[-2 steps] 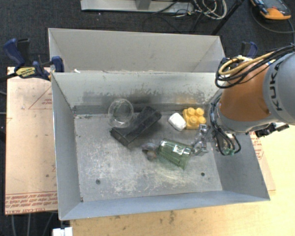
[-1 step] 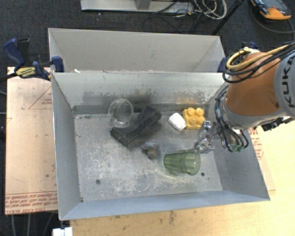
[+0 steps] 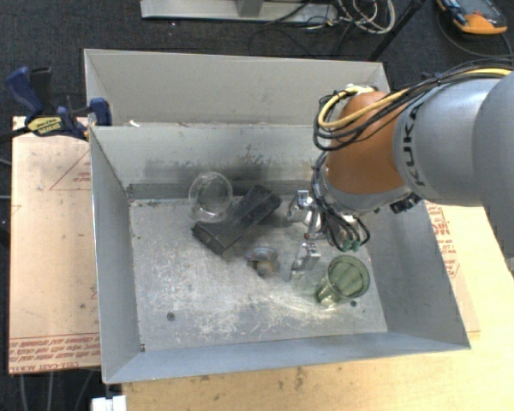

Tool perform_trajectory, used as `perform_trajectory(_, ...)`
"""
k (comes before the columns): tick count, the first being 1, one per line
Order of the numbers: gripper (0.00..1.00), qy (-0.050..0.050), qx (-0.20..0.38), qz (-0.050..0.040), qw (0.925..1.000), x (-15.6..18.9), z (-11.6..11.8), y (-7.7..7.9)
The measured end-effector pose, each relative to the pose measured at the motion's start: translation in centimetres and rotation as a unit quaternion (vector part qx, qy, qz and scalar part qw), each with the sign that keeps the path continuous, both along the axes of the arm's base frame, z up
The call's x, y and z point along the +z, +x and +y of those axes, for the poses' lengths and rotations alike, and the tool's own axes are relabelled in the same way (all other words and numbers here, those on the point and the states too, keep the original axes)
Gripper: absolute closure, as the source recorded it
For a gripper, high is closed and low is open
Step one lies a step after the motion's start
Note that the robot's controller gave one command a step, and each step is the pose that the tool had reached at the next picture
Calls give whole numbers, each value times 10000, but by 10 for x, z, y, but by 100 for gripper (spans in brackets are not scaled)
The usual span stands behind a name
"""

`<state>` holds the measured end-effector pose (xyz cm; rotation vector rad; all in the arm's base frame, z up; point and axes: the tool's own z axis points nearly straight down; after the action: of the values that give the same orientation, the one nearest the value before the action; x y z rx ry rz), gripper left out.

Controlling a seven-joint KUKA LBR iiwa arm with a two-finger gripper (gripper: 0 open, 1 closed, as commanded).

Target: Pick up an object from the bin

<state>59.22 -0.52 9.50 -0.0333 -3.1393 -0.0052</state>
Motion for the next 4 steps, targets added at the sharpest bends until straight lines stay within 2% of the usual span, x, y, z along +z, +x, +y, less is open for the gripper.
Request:
perform_trajectory(1, 0, -13, -8, -23, 10000, 3, -2, 1)
perform_trajectory(2, 0, -41, 197, -18, 9998, -8, 31, 27)
perform_trajectory(3, 0, -20, 432, -38, 9991, -12, 58, 30)
perform_trajectory(4, 100, -33, 766, -15, 9971, -16, 112, -1)
